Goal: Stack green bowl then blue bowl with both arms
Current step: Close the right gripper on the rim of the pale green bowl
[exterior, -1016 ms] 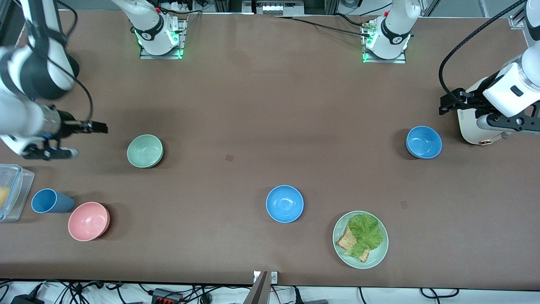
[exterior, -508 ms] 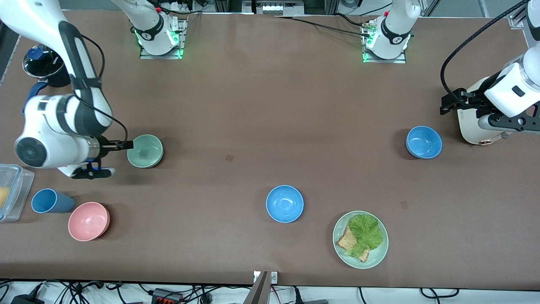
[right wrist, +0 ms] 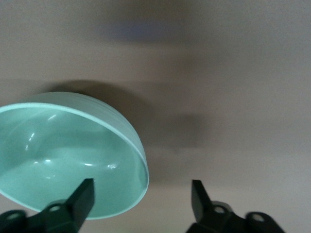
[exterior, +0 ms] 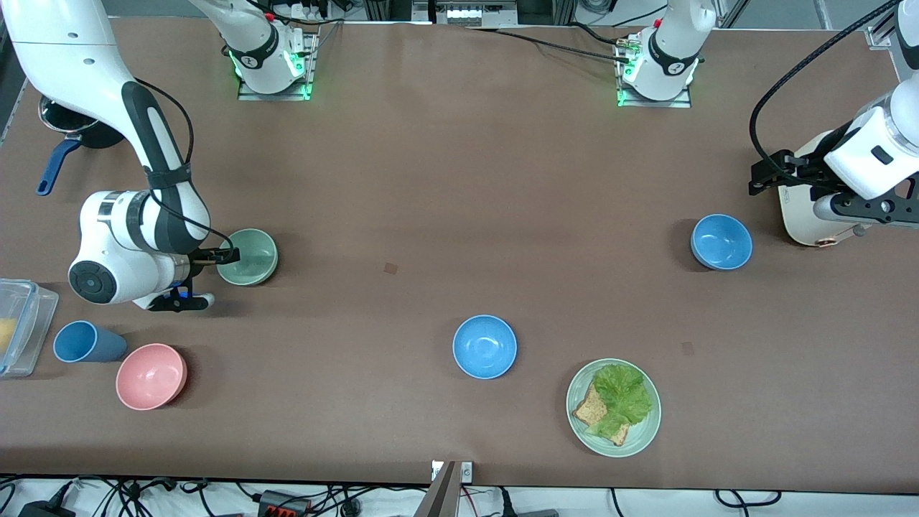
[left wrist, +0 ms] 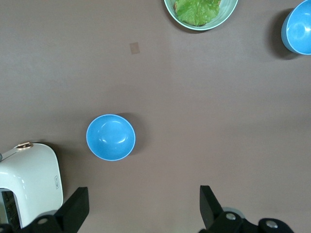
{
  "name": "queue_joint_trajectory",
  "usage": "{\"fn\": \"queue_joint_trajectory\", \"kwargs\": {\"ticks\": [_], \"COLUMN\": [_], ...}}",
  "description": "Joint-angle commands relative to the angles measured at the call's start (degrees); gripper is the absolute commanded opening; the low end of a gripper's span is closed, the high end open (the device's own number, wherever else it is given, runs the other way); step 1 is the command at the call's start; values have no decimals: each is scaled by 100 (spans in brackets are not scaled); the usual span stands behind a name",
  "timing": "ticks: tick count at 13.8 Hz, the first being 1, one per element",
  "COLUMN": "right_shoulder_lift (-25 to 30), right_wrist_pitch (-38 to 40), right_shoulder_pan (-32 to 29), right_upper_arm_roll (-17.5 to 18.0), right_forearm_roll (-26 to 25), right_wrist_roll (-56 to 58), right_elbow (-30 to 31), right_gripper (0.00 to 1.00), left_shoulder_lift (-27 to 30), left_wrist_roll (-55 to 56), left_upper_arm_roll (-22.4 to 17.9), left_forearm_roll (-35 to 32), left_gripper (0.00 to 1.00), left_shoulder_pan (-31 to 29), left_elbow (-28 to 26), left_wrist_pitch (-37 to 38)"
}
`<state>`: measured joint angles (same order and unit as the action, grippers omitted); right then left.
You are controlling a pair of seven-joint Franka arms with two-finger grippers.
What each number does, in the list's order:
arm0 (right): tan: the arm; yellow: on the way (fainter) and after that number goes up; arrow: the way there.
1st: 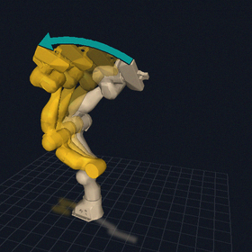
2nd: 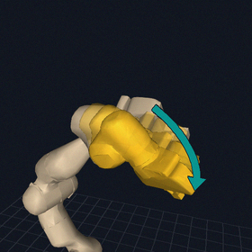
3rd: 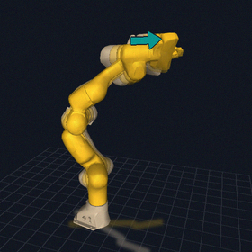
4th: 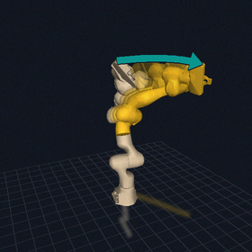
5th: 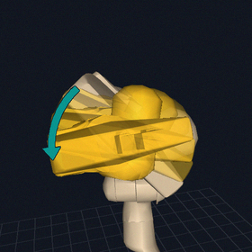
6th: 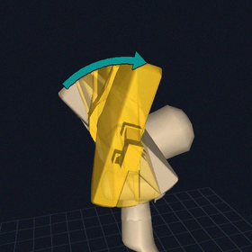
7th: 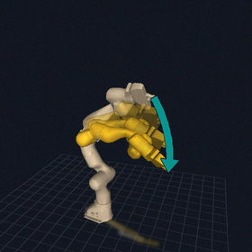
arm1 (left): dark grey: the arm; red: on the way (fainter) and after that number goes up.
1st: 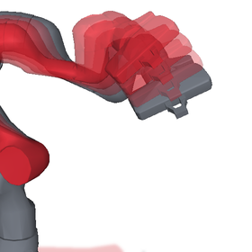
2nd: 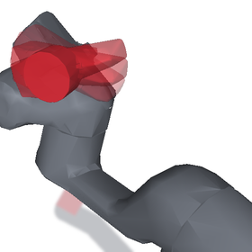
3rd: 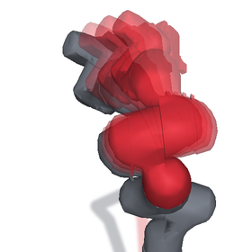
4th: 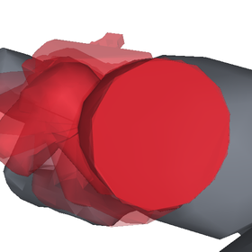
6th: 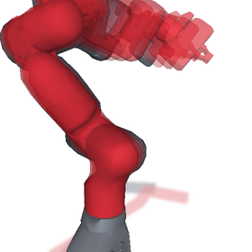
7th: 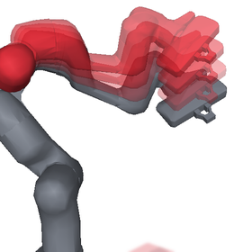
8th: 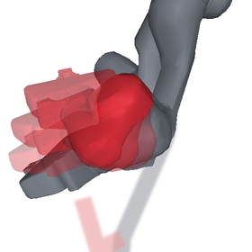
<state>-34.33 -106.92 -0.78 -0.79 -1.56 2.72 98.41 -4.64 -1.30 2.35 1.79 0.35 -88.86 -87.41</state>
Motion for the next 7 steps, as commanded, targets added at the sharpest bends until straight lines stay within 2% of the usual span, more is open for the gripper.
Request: {"fn": "queue_joint_trajectory", "kwargs": {"ticks": [1,3,4,6,7], "right_shoulder_lift": [-74,-100,-109,-153,-153], "right_wrist_pitch": [31,49,57,66,92], "right_shoulder_pan": [-62,-98,-107,-115,-115], "right_upper_arm_roll": [44,44,44,44,44], "right_forearm_roll": [-38,-29,-29,-29,-20], "right_wrist_roll": [44,53,53,53,62], "right_elbow": [-50,-42,-33,-24,-33], "right_gripper": [63,36,29,22,13], "left_shoulder_lift": [60,60,60,60,60], "left_wrist_roll": [51,51,51,51,51], "left_upper_arm_roll": [38,38,38,38,38], "left_forearm_roll": [-135,-136,-135,-135,-135], "left_gripper": [100,100,100,100,100], "left_shoulder_pan": [-9,-9,-9,-9,-9], "left_elbow": [-9,0,-9,-9,-9], "left_wrist_pitch": [57,57,66,66,66]}}
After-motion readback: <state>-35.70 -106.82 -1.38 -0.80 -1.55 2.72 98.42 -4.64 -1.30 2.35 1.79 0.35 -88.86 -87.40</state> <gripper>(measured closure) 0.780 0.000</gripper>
